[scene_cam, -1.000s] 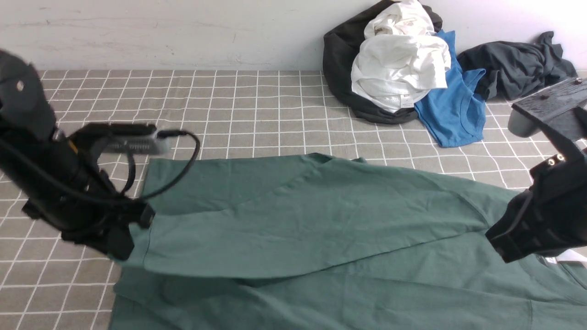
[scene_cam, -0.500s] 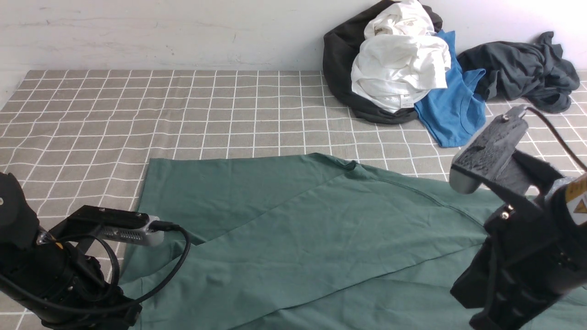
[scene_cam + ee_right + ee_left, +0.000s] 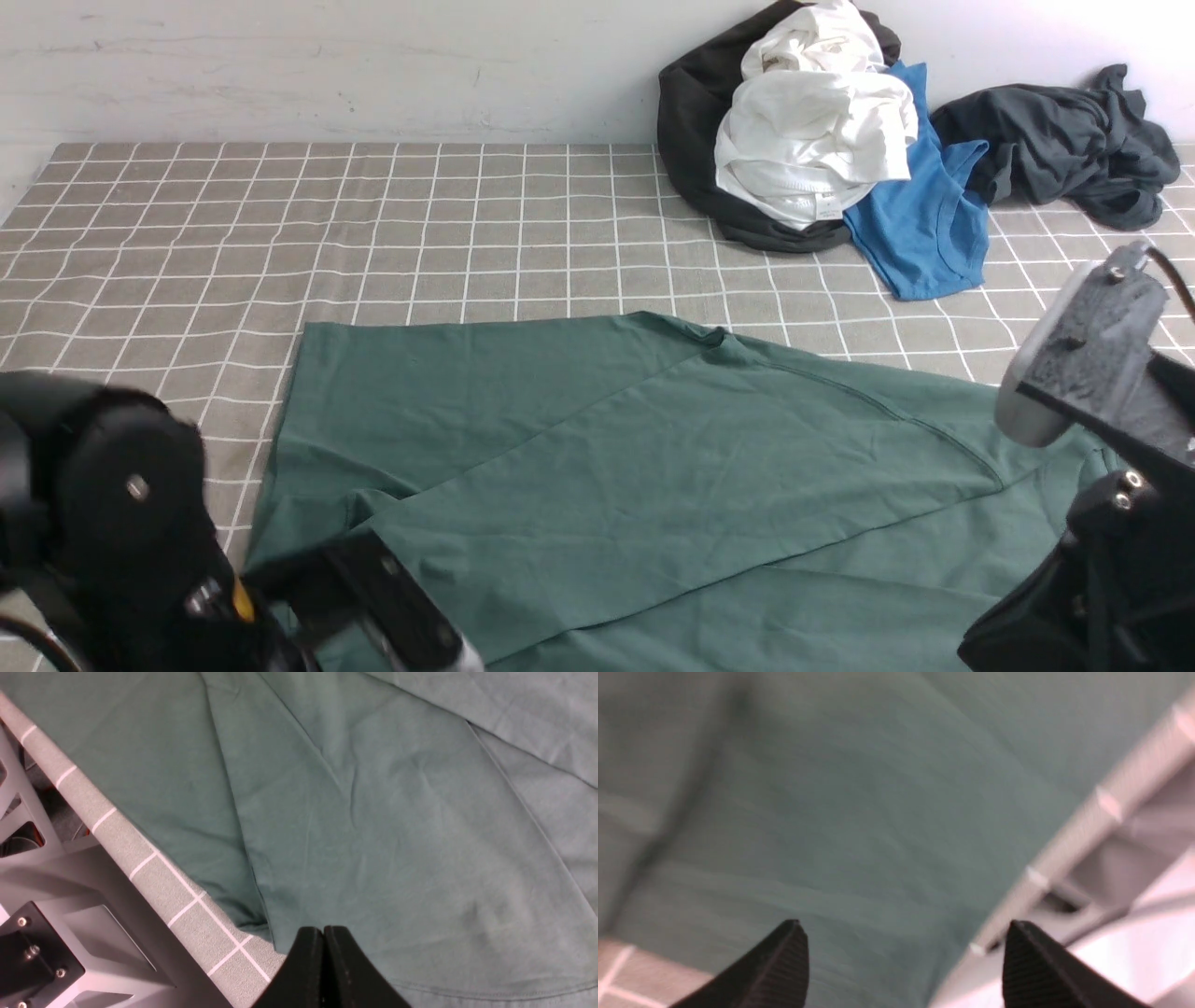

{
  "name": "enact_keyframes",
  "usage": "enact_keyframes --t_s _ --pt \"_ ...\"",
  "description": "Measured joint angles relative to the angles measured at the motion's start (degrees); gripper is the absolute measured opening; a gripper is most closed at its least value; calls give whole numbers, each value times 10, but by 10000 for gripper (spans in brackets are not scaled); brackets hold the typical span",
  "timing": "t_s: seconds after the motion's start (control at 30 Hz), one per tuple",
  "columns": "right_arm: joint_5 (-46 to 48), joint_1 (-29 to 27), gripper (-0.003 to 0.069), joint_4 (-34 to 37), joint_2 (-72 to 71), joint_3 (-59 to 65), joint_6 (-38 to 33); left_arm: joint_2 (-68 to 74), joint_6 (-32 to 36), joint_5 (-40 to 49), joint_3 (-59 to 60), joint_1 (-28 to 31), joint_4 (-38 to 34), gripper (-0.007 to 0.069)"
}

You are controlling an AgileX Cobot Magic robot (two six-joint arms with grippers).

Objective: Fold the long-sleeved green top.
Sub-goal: Use both arms simultaneously to clamp the lower edge of the clothing fabric

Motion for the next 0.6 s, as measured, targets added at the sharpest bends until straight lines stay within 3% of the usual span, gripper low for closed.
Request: enact_keyframes --t_s 0.07,0.13,0.23,0.43,0.6 --pt "2 0 -7 -1 -3 2 0 0 1 -1 14 -45 22 496" --pt "2 0 -7 -1 -4 3 -1 0 2 -32 51 -135 71 491" --pt "2 0 -7 -1 -4 4 -1 0 -7 -77 71 -178 97 488" --pt "2 0 -7 -1 -4 5 -3 8 -42 -152 79 -199 109 486" --pt "2 0 -7 -2 -4 5 -4 58 -44 -154 79 -203 99 486"
